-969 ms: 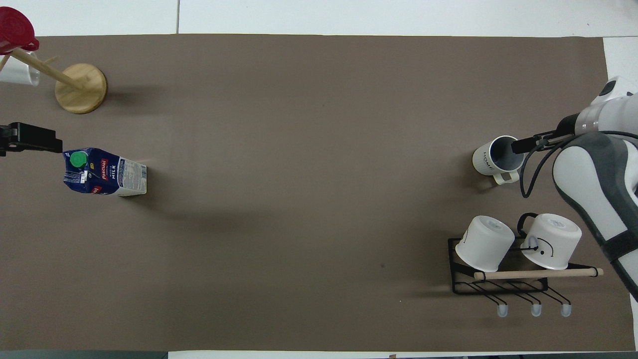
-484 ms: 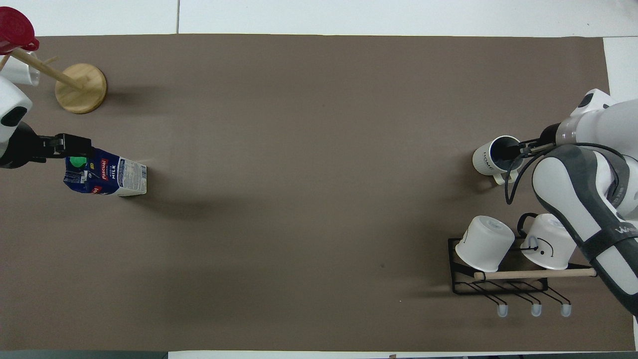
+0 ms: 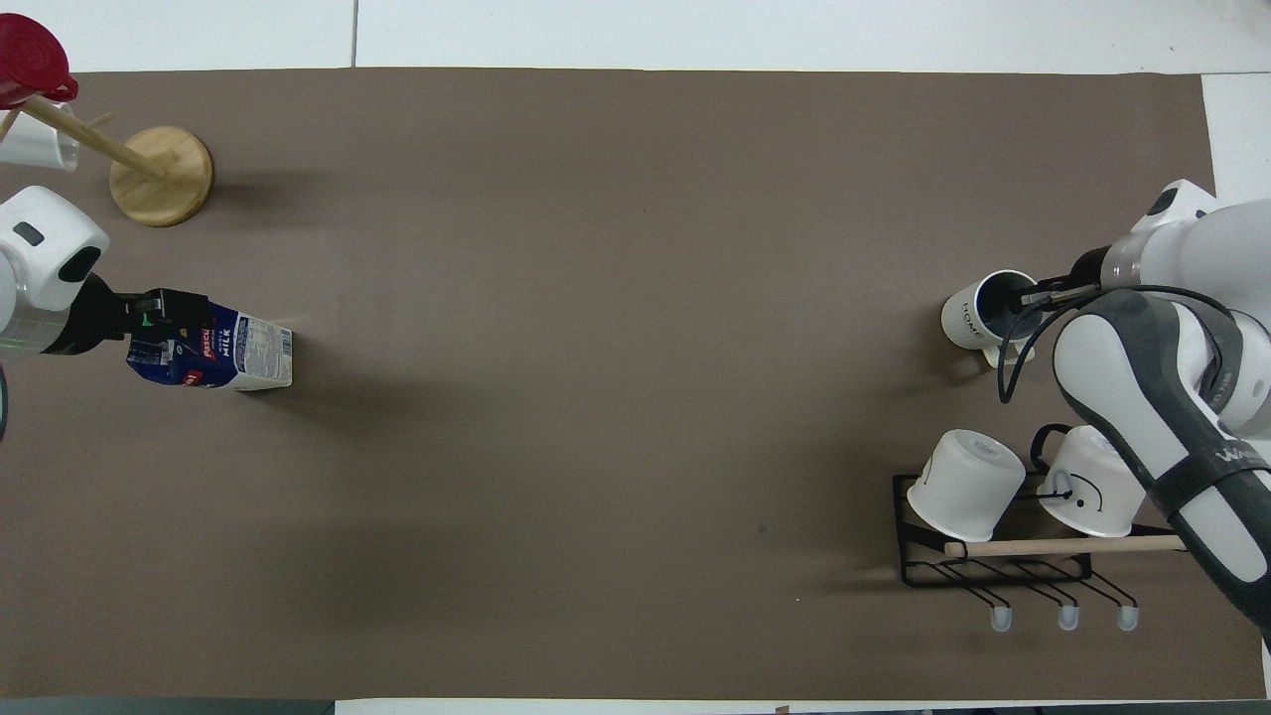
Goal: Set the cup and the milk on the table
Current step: 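Grasp the white mug with the right gripper while the left gripper grasps the milk carton, then carry the white mug toward the table center with the right gripper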
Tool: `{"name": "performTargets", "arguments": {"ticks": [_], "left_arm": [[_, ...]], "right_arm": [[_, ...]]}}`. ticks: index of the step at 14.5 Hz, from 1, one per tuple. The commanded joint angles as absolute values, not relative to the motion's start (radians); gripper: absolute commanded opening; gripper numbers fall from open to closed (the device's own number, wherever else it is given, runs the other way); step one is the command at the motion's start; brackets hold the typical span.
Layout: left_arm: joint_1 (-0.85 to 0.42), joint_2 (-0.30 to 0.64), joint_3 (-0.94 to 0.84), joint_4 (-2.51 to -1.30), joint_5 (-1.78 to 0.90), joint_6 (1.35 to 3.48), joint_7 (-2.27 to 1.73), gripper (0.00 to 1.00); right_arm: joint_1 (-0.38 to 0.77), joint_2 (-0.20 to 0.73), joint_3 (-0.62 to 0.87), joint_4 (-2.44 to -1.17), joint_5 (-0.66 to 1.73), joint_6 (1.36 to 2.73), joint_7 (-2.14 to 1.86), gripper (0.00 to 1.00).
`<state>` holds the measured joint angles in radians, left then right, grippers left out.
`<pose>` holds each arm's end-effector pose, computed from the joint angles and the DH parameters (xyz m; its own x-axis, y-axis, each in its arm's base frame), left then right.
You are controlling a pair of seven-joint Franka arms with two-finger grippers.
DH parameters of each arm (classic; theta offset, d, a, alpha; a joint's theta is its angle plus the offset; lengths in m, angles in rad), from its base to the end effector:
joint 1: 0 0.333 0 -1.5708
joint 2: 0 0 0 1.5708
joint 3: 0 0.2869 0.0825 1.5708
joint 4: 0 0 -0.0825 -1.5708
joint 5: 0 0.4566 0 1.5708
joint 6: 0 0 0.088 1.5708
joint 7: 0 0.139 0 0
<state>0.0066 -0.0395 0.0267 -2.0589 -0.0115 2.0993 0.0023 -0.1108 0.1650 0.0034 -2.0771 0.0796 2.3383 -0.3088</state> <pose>0.6168 0.0197 0.3677 0.9961 0.0367 0.0798 0.0360 -0.9993 0.0112 0.6350 -0.0653 0.2532 0.9833 0.1457 0.1089 0.1499 -0.9882 -0.0312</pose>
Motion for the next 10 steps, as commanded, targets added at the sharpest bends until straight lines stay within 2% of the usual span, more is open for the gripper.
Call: {"name": "performTargets", "arguments": {"ticks": [1,2,3,4,5,6,7,8,10], "left_arm": [[0.021,-0.046,0.02,-2.079,0.006,2.126,-0.009,1.0],[0.021,-0.045,0.02,-2.077,0.006,2.125,-0.009,1.0],[0.021,-0.044,0.02,-2.077,0.006,2.126,-0.011,0.99],[0.02,-0.043,0.02,-2.074,0.006,2.126,-0.017,0.75],[0.015,-0.043,0.02,-2.072,0.006,2.126,-0.037,0.37],[0.011,-0.043,0.02,-2.072,0.006,2.128,-0.043,0.05],[0.008,-0.04,0.02,-2.071,0.006,2.128,-0.043,0.0],[0.006,-0.041,0.018,-2.071,0.006,2.125,-0.041,0.0],[0.006,-0.043,0.018,-2.063,0.008,2.123,-0.032,0.0]], "right_arm": [[-0.109,0.155,0.006,-2.103,0.103,2.364,-0.29,0.13],[-0.109,0.155,0.006,-2.103,0.103,2.364,-0.284,0.0],[-0.11,0.156,0.006,-2.095,0.103,2.361,-0.25,0.0],[-0.11,0.158,0.008,-2.086,0.103,2.349,-0.247,0.0],[-0.109,0.161,0.009,-2.053,0.103,2.317,-0.245,0.0],[-0.107,0.17,0.008,-1.996,0.101,2.251,-0.242,0.0],[-0.104,0.184,0.008,-1.914,0.101,2.165,-0.239,0.0],[-0.103,0.192,0.009,-1.831,0.1,2.063,-0.236,0.0],[-0.074,0.224,0.011,-1.703,0.08,1.947,-0.235,0.0]]}}
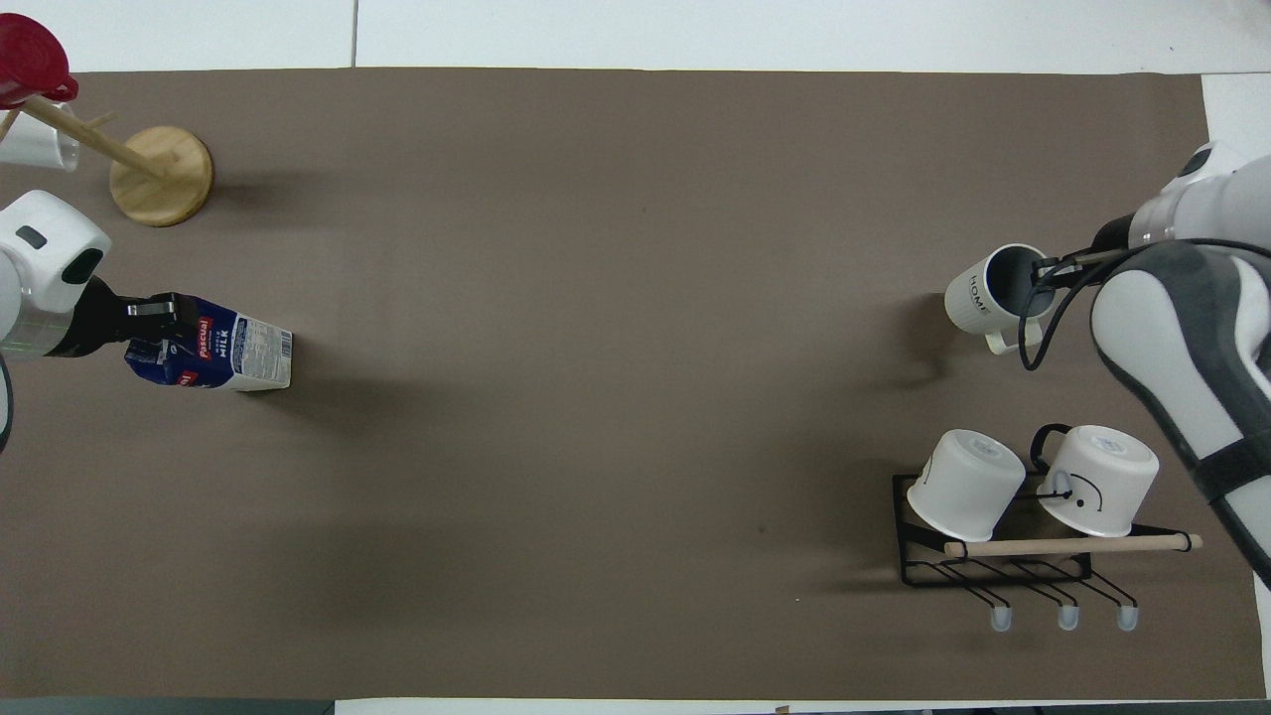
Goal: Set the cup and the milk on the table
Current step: 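Carry the white mug toward the table center with the right gripper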
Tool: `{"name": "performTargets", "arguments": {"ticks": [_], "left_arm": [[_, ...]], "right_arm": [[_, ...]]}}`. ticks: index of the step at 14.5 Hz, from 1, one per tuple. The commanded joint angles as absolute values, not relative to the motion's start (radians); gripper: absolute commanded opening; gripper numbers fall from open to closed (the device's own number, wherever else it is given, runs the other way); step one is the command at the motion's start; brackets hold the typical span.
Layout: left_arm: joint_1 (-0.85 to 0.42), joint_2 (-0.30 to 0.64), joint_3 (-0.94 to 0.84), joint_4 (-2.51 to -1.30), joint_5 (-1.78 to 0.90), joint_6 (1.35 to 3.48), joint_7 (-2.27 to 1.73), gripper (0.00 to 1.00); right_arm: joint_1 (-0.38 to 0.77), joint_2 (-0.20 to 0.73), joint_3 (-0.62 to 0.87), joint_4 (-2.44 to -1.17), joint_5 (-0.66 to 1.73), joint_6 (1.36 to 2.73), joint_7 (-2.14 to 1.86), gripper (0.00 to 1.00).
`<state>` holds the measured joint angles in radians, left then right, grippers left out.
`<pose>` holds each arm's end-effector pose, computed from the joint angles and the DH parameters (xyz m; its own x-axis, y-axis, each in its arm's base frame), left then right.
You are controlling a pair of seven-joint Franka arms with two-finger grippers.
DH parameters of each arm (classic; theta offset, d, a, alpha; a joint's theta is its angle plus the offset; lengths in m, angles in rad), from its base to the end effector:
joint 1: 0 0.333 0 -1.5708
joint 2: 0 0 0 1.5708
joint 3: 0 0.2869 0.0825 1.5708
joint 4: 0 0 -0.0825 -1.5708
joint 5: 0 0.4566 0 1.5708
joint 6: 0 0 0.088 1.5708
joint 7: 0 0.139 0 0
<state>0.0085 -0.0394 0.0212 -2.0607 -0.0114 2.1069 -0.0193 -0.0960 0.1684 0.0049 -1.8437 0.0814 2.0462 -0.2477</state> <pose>0.6174 0.0175 0.3674 0.9949 0.0547 0.0852 0.0538 -0.9985 0.0127 0.6681 -0.0543 0.3459 0.9917 0.1184 0.0499 0.1215 -0.9905 -0.0641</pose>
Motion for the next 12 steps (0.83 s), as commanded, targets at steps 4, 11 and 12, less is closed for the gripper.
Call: {"name": "performTargets", "arguments": {"ticks": [4,11,12], "left_arm": [[0.005,-0.052,0.017,-2.003,0.008,2.103,-0.029,0.0],[0.006,-0.055,0.015,-1.901,0.012,1.964,-0.029,0.0],[0.006,-0.054,0.015,-1.899,0.012,1.965,-0.029,0.0]], "right_arm": [[0.07,0.242,0.011,-1.666,0.078,1.948,-0.223,0.0],[0.331,0.265,0.009,-1.684,0.063,2.057,0.145,0.0],[0.354,0.262,0.009,-1.718,0.049,2.104,0.188,0.0]]}}
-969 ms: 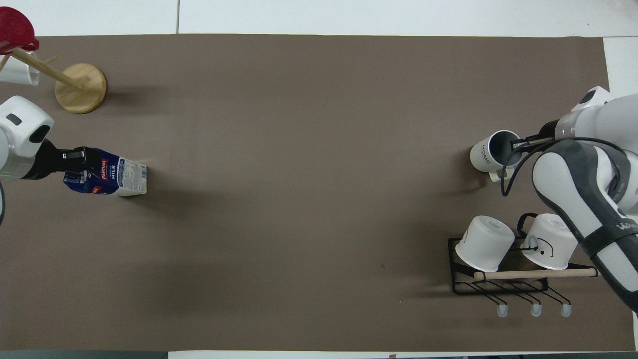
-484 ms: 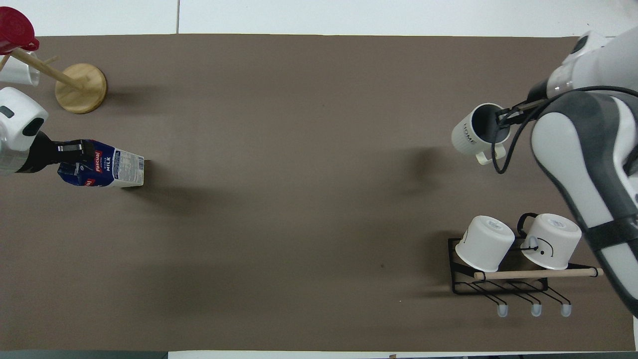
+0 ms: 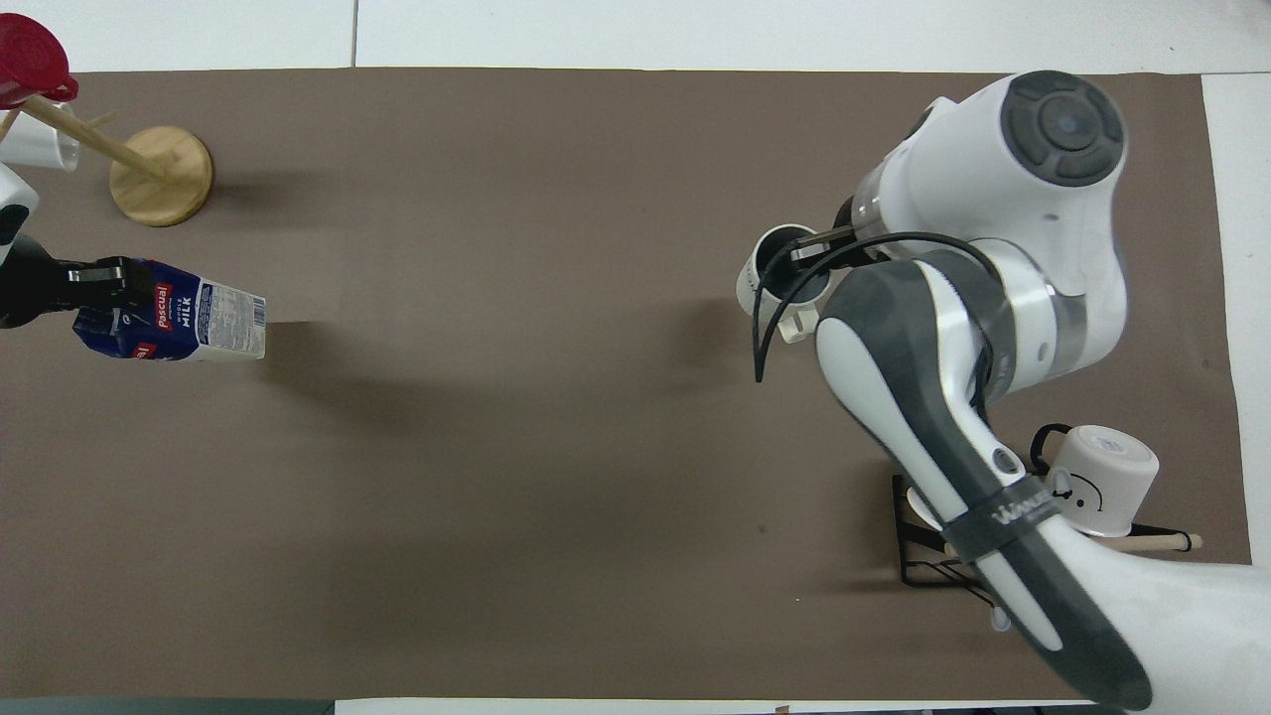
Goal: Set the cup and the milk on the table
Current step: 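Carry the white mug toward the table center with the right gripper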
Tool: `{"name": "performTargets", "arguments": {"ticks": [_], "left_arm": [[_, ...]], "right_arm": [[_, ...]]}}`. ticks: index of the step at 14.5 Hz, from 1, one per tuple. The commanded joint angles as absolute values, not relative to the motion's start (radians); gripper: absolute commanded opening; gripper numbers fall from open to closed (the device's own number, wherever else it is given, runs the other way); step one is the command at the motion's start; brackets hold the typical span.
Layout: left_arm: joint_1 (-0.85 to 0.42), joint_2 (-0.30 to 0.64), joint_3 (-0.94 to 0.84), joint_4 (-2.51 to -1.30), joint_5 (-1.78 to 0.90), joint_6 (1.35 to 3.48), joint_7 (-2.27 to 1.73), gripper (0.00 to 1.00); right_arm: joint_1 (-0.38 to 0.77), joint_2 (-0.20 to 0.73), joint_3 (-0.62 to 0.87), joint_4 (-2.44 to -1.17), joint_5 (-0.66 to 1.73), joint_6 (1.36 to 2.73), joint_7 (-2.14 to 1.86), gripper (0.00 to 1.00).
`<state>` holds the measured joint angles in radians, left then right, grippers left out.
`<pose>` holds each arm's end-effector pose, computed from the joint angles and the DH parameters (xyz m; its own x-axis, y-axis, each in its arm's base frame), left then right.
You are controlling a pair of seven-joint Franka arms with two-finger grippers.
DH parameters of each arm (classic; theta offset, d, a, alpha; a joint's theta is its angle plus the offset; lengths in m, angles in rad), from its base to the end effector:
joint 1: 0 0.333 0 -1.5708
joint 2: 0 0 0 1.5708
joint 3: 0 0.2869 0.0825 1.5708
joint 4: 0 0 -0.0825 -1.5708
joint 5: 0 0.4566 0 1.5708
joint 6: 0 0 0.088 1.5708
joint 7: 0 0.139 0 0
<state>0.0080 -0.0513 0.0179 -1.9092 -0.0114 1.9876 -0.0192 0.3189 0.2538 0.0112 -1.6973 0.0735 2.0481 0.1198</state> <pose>0.6340 0.0155 0.4471 0.9904 0.0496 0.1290 0.0481 -0.9987 0.0143 0.6676 0.2348 0.3675 0.9809 0.1741 0.0864 0.1811 -0.9800 -0.0819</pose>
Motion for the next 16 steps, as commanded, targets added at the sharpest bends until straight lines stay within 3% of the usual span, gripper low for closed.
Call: {"name": "performTargets", "arguments": {"ticks": [1,8,16], "left_arm": [[0.006,-0.051,0.015,-1.891,0.014,1.965,-0.029,0.0],[-0.05,-0.037,0.014,-1.845,0.018,1.943,-0.052,0.0],[-0.343,-0.023,0.012,-1.838,0.072,1.962,-0.434,0.0]], "right_arm": [[0.37,0.255,0.009,-1.751,0.037,2.158,0.214,0.0],[0.479,0.299,0.009,-1.784,-0.097,2.226,0.397,0.0],[0.525,0.324,0.009,-1.85,-0.112,2.322,0.377,0.0]]}}
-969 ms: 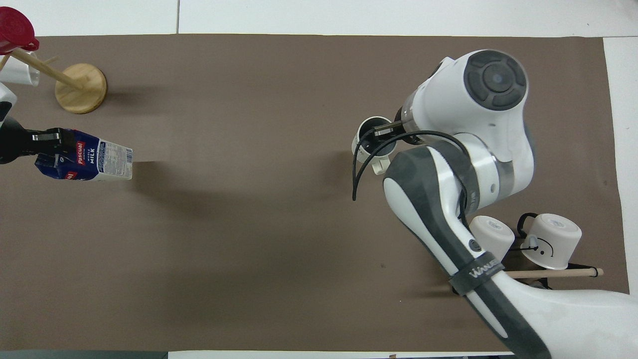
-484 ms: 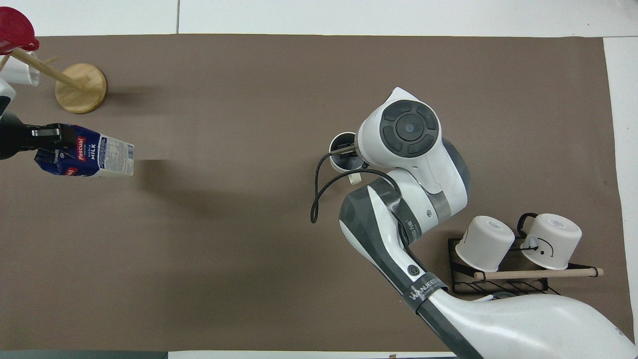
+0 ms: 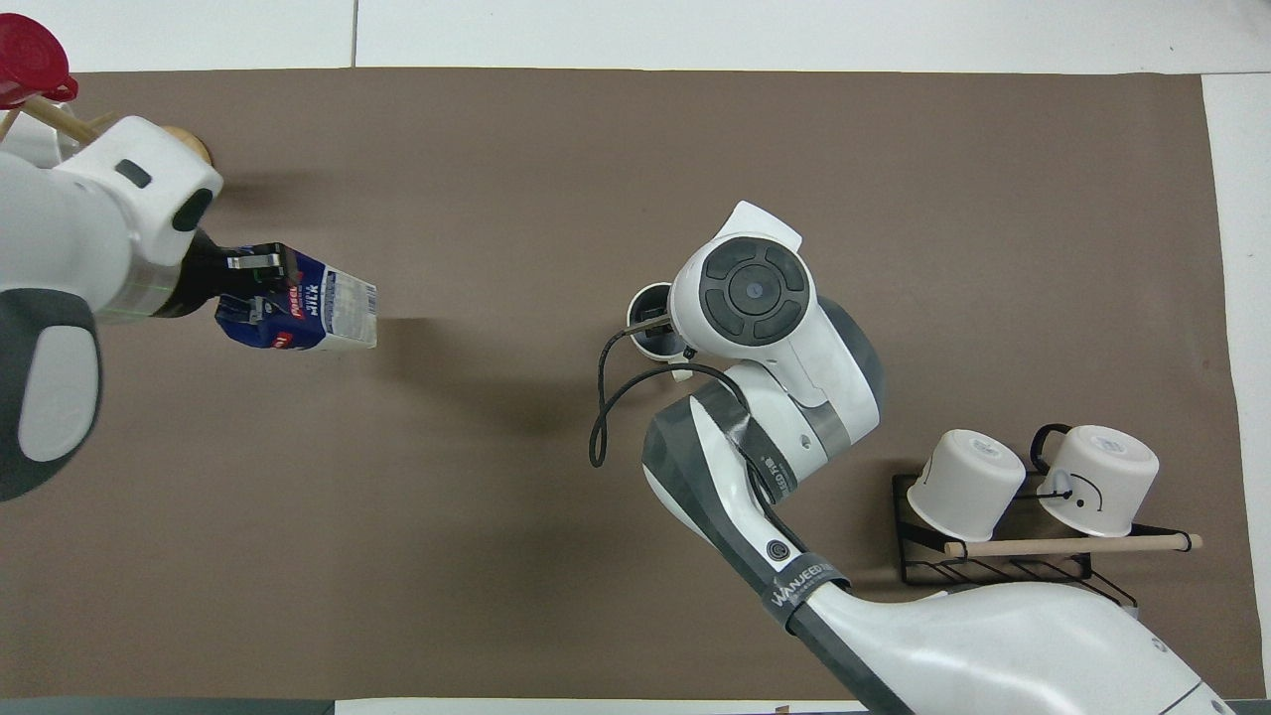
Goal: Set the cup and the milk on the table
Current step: 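Set the mug down and withdraw the right gripper while the left carries the carton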
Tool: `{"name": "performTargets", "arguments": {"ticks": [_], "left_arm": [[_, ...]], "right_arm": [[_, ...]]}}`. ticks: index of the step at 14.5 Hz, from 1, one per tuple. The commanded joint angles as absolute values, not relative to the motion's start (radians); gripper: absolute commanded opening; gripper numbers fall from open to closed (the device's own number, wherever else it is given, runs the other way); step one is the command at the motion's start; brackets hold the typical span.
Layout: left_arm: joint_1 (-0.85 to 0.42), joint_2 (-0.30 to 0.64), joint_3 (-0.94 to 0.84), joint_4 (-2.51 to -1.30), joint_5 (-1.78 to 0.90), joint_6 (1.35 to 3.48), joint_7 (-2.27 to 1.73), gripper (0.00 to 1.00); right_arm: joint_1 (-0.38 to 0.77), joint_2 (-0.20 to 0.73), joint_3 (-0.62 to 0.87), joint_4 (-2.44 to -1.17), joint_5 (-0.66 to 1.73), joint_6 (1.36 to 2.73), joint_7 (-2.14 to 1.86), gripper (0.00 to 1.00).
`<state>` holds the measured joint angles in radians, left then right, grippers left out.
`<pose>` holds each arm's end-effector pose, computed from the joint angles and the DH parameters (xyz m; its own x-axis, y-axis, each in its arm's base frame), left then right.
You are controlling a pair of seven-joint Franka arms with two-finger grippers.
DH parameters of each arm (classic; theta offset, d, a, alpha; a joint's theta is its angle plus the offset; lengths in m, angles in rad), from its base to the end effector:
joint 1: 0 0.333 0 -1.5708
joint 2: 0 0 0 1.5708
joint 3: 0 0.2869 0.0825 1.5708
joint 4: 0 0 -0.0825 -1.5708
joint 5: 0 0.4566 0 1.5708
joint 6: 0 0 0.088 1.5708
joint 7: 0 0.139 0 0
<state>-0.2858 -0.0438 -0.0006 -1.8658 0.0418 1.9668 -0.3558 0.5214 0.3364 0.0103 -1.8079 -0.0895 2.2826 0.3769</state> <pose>0.6148 -0.1770 0.4649 0.9872 0.0563 0.1491 0.0551 -0.9984 0.0122 0.6119 0.3548 0.2728 0.9667 0.2051 0.1527 0.2050 -0.9786 0.0166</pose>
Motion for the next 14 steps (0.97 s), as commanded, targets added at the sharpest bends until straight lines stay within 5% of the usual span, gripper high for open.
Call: {"name": "performTargets", "arguments": {"ticks": [1,2,3,4,8,14], "left_arm": [[-0.368,-0.014,0.014,-1.836,0.072,1.962,-0.468,0.0],[-0.392,-0.003,0.012,-1.823,0.087,1.965,-0.507,0.0],[-0.417,0.011,0.012,-1.807,0.097,1.965,-0.549,0.0],[-0.44,0.034,0.012,-1.787,0.1,1.968,-0.587,0.0],[-0.497,0.084,0.012,-1.756,0.12,1.996,-0.64,0.0],[-0.623,0.207,0.012,-1.715,0.127,2.103,-0.813,0.0]], "right_arm": [[0.525,0.324,0.009,-1.85,-0.113,2.324,0.376,0.0],[0.525,0.322,0.009,-1.858,-0.114,2.324,0.377,0.0],[0.525,0.313,0.009,-1.871,-0.112,2.321,0.38,0.4],[0.525,0.311,0.009,-1.874,-0.112,2.319,0.39,0.94],[0.453,0.237,0.006,-1.862,-0.109,2.277,0.402,1.0],[0.31,0.111,0.0,-1.761,-0.103,1.989,0.396,1.0]]}}
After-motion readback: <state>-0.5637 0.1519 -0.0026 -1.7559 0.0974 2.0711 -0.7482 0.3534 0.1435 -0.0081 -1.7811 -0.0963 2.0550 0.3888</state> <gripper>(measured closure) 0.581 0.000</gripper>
